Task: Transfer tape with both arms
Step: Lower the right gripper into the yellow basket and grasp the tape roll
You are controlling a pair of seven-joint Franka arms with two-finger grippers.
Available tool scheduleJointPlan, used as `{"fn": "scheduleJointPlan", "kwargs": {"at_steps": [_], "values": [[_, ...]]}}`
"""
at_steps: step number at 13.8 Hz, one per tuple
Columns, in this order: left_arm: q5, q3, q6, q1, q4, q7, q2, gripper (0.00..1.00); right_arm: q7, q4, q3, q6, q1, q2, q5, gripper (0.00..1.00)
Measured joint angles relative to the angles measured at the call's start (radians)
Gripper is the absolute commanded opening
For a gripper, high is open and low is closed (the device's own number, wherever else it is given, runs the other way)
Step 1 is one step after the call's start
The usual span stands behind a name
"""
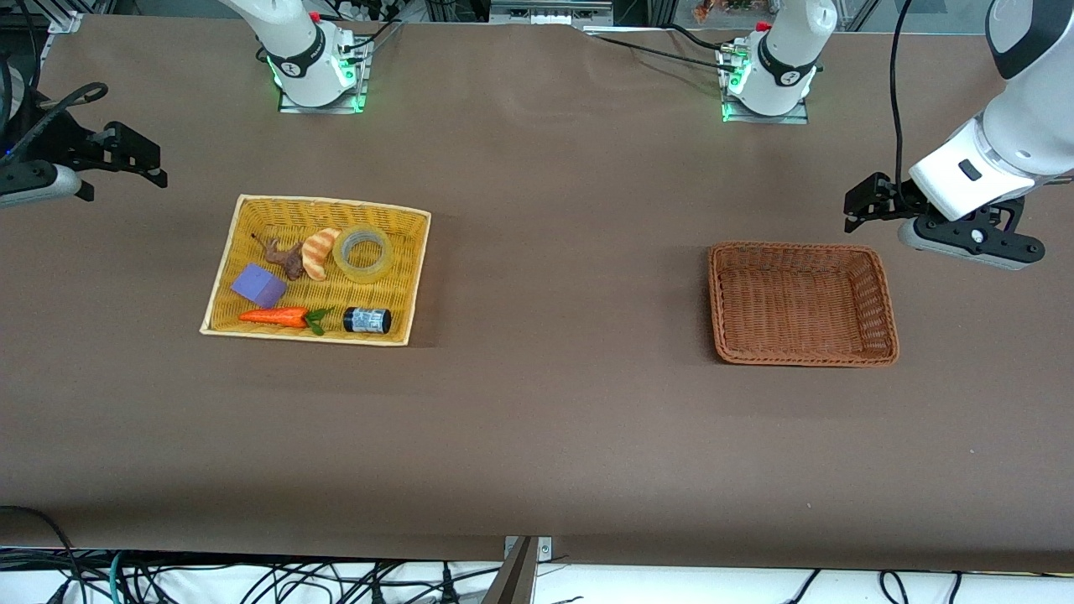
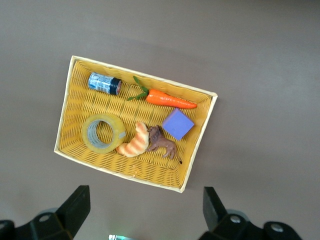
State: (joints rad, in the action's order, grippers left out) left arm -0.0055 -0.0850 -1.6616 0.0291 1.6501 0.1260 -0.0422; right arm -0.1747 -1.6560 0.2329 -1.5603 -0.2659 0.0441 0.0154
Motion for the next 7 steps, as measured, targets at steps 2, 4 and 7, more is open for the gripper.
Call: {"fn": "scheduleJointPlan", "kwargs": {"at_steps": [2, 4, 7], "values": [[0.0, 0.0, 0.0, 0.0, 0.0, 0.0, 0.0, 1.0, 0.0, -0.006, -0.002, 0.007, -0.024, -0.007, 0.001, 1.0], [0.0, 0.0, 0.0, 0.0, 0.0, 0.0, 0.0, 1.0, 0.016, -0.014, -0.008, 0.006, -0.071, -0.028, 0.001, 1.0], [0.0, 0.0, 0.0, 0.0, -0.001, 0.0, 0.0, 1.0, 0.142, -0.105, -0.042, -0.089, -0.146, -0.069, 0.0, 1.0]]}}
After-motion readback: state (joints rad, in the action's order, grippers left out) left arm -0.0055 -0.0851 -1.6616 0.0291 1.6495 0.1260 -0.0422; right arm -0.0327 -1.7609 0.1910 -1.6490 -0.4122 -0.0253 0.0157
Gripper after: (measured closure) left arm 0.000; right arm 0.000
